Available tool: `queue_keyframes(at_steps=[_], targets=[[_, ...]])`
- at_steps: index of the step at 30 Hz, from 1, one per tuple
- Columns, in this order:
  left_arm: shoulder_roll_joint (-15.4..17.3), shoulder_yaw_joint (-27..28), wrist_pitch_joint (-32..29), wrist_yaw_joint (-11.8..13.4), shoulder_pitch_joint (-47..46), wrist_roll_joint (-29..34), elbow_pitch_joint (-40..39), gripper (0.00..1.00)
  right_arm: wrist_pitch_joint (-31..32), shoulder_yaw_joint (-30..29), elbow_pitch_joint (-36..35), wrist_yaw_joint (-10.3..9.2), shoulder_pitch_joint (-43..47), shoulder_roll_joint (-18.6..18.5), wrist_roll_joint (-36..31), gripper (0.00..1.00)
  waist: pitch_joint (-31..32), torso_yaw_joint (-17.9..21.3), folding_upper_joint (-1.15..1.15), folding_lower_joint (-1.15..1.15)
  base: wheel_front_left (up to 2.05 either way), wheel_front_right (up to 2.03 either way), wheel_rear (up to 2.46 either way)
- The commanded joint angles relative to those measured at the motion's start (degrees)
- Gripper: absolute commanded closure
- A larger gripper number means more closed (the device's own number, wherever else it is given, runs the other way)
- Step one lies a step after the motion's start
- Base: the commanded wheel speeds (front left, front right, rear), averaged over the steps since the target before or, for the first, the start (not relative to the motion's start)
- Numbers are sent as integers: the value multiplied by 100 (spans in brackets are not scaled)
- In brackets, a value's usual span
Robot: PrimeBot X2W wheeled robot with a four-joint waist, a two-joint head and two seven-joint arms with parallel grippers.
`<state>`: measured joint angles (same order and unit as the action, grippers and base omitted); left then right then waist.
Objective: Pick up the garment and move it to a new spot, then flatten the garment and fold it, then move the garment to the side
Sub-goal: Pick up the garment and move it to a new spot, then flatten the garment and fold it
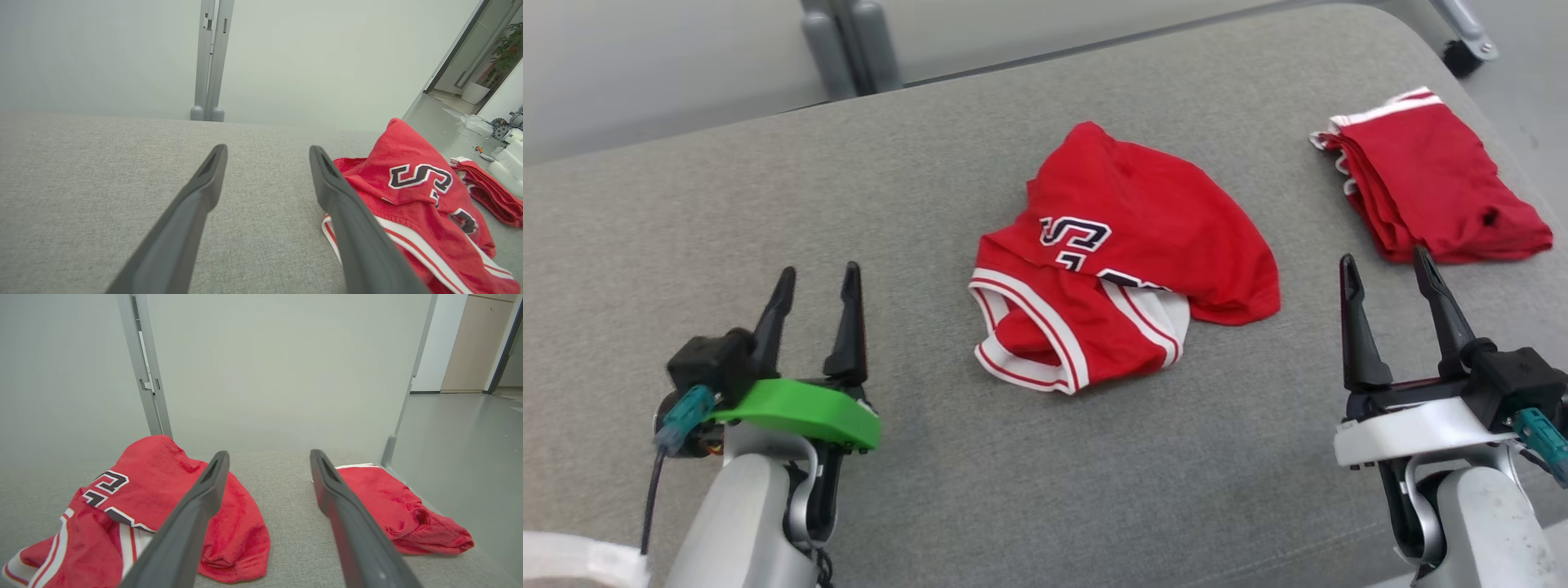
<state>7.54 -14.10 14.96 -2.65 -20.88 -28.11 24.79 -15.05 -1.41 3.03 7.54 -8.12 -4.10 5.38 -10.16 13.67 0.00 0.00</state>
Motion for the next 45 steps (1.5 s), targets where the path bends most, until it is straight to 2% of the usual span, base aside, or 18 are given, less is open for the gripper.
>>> queue_keyframes(at_steps=[1, 5, 11, 19, 30, 45], targets=[[-35, 240, 24, -11, 294, 123, -222, 0, -16, -56, 37, -11, 152, -56, -28, 0, 452, -651, 0, 0, 0, 0, 0], [-196, 812, 23, -191, 965, 624, -816, 0, -17, -197, 185, -11, 337, -85, 20, 0, 619, -863, 0, 0, 0, 0, 0], [-348, 1277, 24, -380, 1621, 1225, -1181, 0, -17, -294, 462, -11, 572, -96, 106, 0, 778, -1041, 0, 0, 0, 0, 0], [-440, 1717, 25, -472, 1982, 1413, -1434, 0, -17, -272, 654, -11, 815, -35, 154, 0, 830, -1180, 0, 0, 0, 0, 0], [-458, 1548, 25, -488, 1807, 1348, -1338, 0, -17, 98, 761, -11, 569, -31, 146, 0, 716, -1188, 0, 0, 0, 0, 0], [-461, 1505, 25, -490, 1749, 1231, -1387, 0, -17, 133, 686, -11, 465, -62, 174, 0, 550, -1100, 0, 0, 0, 0, 0]])
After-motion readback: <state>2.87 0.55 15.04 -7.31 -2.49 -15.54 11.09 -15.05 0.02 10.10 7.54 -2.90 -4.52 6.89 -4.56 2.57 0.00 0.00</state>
